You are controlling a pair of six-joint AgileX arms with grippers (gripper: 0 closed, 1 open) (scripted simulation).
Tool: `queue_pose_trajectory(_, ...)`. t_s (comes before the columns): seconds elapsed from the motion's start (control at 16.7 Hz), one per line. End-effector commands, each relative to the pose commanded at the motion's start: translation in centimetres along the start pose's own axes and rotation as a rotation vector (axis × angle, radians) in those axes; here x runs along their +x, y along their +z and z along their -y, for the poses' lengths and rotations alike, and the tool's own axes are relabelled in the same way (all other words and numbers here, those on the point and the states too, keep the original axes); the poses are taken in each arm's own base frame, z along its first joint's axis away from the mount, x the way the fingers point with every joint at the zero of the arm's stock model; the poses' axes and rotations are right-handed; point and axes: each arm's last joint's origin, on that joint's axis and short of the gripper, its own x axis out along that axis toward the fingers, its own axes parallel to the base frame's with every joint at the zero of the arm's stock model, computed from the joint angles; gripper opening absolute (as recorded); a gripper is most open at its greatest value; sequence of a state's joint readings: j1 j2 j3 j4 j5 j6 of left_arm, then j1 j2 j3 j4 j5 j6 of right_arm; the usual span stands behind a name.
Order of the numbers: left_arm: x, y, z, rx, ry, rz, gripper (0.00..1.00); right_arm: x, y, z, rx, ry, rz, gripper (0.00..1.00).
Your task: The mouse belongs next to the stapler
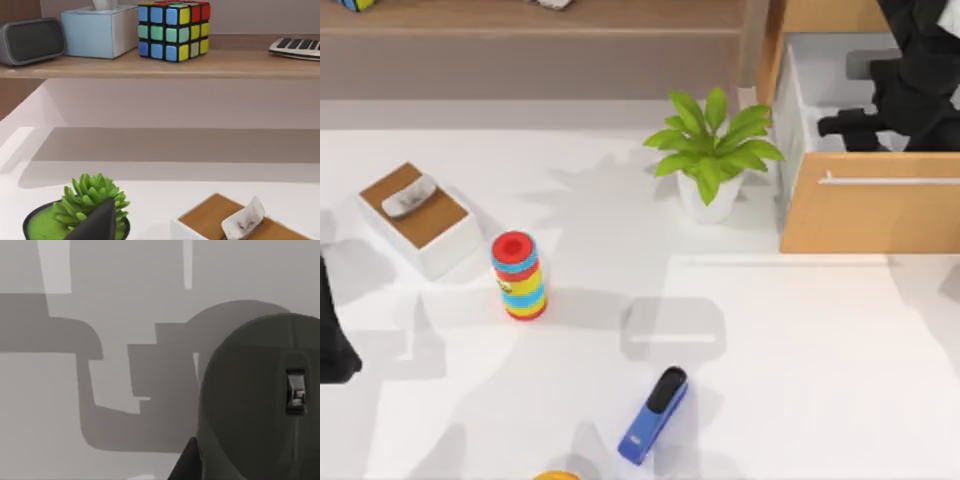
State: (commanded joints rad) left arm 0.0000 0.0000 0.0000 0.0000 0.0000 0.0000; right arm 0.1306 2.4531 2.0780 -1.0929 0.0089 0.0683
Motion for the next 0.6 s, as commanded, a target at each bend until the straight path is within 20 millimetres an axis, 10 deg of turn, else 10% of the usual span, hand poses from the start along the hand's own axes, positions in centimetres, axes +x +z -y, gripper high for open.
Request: queue_pose_trajectory(0.6,0.00,0.00,0.00,0.000,0.000,0.000,1.00,-0.06,0.00,0.01,0.002,0.000,0.001,0.00)
